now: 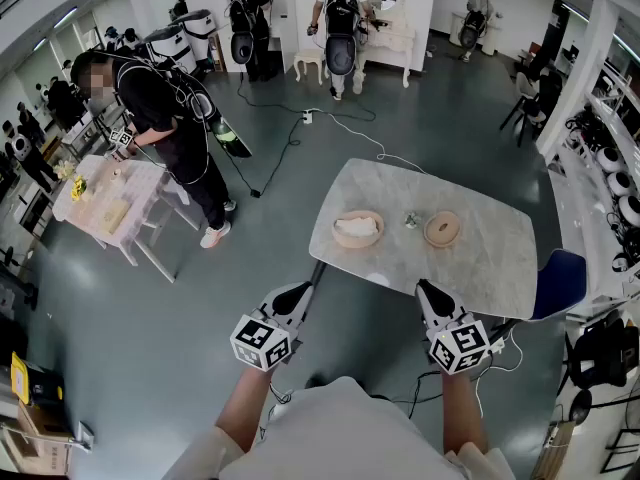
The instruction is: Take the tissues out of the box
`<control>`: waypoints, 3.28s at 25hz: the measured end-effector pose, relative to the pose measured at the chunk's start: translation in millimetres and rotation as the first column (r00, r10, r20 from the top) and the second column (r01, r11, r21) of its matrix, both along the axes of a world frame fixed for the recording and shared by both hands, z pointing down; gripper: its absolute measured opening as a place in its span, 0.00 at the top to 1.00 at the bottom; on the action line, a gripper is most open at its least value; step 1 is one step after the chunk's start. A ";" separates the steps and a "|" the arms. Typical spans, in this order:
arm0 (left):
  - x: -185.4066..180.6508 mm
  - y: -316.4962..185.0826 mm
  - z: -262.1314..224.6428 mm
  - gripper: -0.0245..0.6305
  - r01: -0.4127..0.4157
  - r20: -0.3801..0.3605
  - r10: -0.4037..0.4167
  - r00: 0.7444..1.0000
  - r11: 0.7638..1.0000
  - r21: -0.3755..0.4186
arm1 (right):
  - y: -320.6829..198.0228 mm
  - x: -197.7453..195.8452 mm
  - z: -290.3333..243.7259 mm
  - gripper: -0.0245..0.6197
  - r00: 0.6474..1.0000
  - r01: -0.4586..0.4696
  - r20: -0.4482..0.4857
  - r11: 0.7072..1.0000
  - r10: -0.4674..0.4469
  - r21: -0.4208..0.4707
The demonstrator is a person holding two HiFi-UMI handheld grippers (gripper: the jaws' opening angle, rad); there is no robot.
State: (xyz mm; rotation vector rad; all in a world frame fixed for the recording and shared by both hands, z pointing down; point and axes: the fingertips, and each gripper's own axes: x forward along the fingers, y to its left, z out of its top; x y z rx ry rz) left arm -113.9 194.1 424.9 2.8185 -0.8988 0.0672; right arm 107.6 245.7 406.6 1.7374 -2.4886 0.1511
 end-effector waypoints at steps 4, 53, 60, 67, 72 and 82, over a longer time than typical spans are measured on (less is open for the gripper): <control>0.3 -1.5 0.5 0.95 0.001 -0.004 -0.001 1.000 1.000 0.002 | -1.4 1.7 1.5 0.89 1.000 -0.002 0.000 1.000 0.002 0.002; 40.1 32.9 18.2 0.95 0.082 0.009 -0.082 0.997 0.996 -0.042 | 9.0 34.6 26.7 0.81 0.996 0.084 0.029 0.996 -0.083 -0.042; 48.2 35.1 24.9 0.95 0.103 0.026 -0.102 0.994 0.993 -0.055 | 5.5 40.7 38.8 0.81 0.993 0.113 0.044 0.992 -0.110 -0.064; 49.1 21.3 27.0 0.95 0.113 0.024 -0.112 0.993 0.991 -0.066 | -12.9 40.5 41.3 0.81 0.991 0.127 0.045 0.989 -0.123 -0.079; 43.0 -7.2 37.0 0.95 0.112 0.021 -0.111 0.994 0.990 -0.083 | -40.0 30.8 49.5 0.81 0.990 0.139 0.042 0.986 -0.136 -0.096; 51.0 -102.8 49.7 0.95 0.063 0.018 -0.061 0.998 0.991 -0.119 | -122.9 25.9 65.6 0.81 0.993 0.117 0.040 0.984 -0.113 -0.133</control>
